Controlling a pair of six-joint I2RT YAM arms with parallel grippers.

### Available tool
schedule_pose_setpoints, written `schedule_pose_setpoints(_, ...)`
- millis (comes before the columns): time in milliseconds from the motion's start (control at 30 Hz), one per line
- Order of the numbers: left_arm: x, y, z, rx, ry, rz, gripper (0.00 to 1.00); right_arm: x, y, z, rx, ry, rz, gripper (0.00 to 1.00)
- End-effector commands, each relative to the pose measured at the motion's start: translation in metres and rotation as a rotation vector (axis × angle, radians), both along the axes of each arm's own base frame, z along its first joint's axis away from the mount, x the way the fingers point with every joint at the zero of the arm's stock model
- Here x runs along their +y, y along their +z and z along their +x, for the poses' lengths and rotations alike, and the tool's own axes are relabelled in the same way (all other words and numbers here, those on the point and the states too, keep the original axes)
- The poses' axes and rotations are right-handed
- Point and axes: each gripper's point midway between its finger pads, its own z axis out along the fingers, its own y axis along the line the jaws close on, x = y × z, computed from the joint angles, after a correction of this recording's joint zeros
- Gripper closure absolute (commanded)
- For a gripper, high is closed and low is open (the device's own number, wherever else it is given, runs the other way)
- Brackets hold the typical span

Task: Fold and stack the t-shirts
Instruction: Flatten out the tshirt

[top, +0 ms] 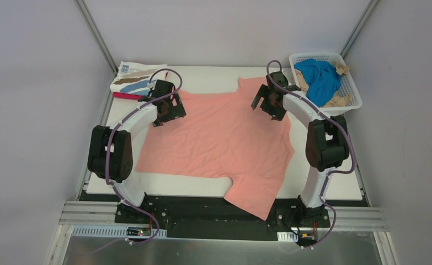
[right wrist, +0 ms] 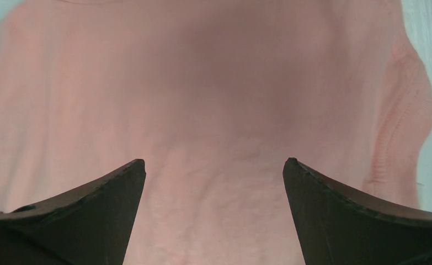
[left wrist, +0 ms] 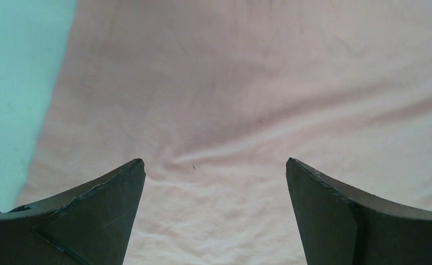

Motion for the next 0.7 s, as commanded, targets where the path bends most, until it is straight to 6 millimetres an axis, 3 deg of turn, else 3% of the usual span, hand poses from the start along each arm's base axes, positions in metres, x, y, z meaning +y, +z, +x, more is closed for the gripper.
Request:
schedule_pose_setpoints(0,0.025,0.0,0.017,0.004,0.071,0.029,0.01,-0.024,-0.032,-0.014,0.122,-0.043,-0.095,0.01)
schedule_pose_setpoints(367,0.035,-0.044,0.042,0.1,0.135,-0.019,0.01,-0.075,-0.076,0.017,0.245,-0.173,-0.189,0.01)
schedule_pose_setpoints(567,0.032,-0.052,0.046,0.12,0.175,-0.044,0.01,-0.099,-0.078,0.043,0.247,-0.251,-0.174,0.01)
schedule_pose_setpoints(667,0.031,-0.057,0.051,0.125,0.195,-0.052,0.01,-0.102,-0.081,0.055,0.239,-0.268,-0.14,0.01)
